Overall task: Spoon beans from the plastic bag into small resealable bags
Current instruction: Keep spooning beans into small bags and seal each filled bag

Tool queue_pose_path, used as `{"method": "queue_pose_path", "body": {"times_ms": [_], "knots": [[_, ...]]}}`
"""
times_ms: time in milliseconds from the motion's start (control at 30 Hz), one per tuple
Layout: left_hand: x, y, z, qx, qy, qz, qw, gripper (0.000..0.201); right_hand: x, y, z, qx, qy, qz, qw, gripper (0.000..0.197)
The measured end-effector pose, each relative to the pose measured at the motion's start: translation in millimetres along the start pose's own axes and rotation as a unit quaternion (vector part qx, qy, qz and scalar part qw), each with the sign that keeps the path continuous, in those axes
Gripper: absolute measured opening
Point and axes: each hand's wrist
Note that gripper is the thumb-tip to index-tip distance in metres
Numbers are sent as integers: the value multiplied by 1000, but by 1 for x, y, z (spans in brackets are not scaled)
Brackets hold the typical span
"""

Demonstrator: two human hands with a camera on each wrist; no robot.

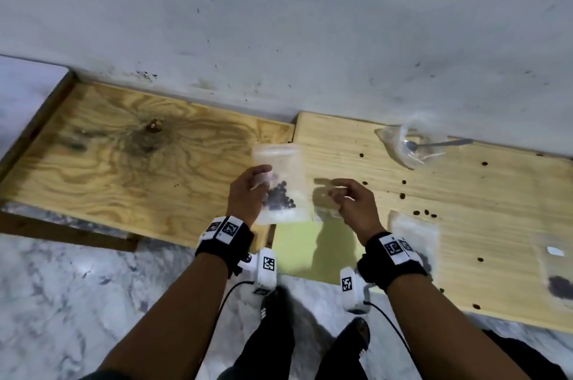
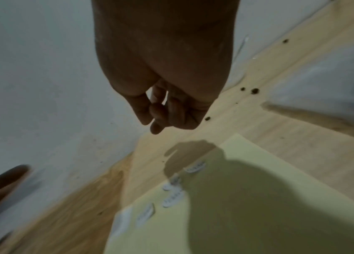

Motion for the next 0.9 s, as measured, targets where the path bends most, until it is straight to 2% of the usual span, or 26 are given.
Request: {"method": "queue_pose_path", "body": {"times_ms": [67, 100, 200, 300, 500, 567, 733, 900], "knots": [[14, 13, -1, -20, 29, 32, 999, 32, 6, 5, 15, -32, -18, 60, 998, 42], [20, 20, -3, -23, 48, 44, 998, 31, 4, 5, 22, -63, -29, 64, 996, 39], [34, 32, -9, -41, 64, 57, 995, 25, -6, 2, 41, -157, -48, 47, 985, 22], [37, 30, -8, -33, 51, 59, 996, 27, -14, -4, 48, -222, -51, 32, 973, 26], [35, 16, 0, -23, 45, 43, 998, 28, -22, -22, 51, -379, -74, 43, 921, 28], [34, 13, -2, -11, 44, 39, 998, 28, -25, -28, 53, -393, -77, 50, 915, 26], [31, 11, -9, 28, 32, 23, 999, 33, -24, -39, 55, -374, -81, 78, 921, 22], [27, 7, -2, 28, 50, -13, 998, 45, -19, -44, 49, -325, -106, 74, 937, 11]]}}
Point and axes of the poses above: each hand's wrist, its own x-axis towards the middle knuckle, its own y-axis out of the back of the hand, z = x × y, and after that the axes turned 4 degrees about z, right-handed
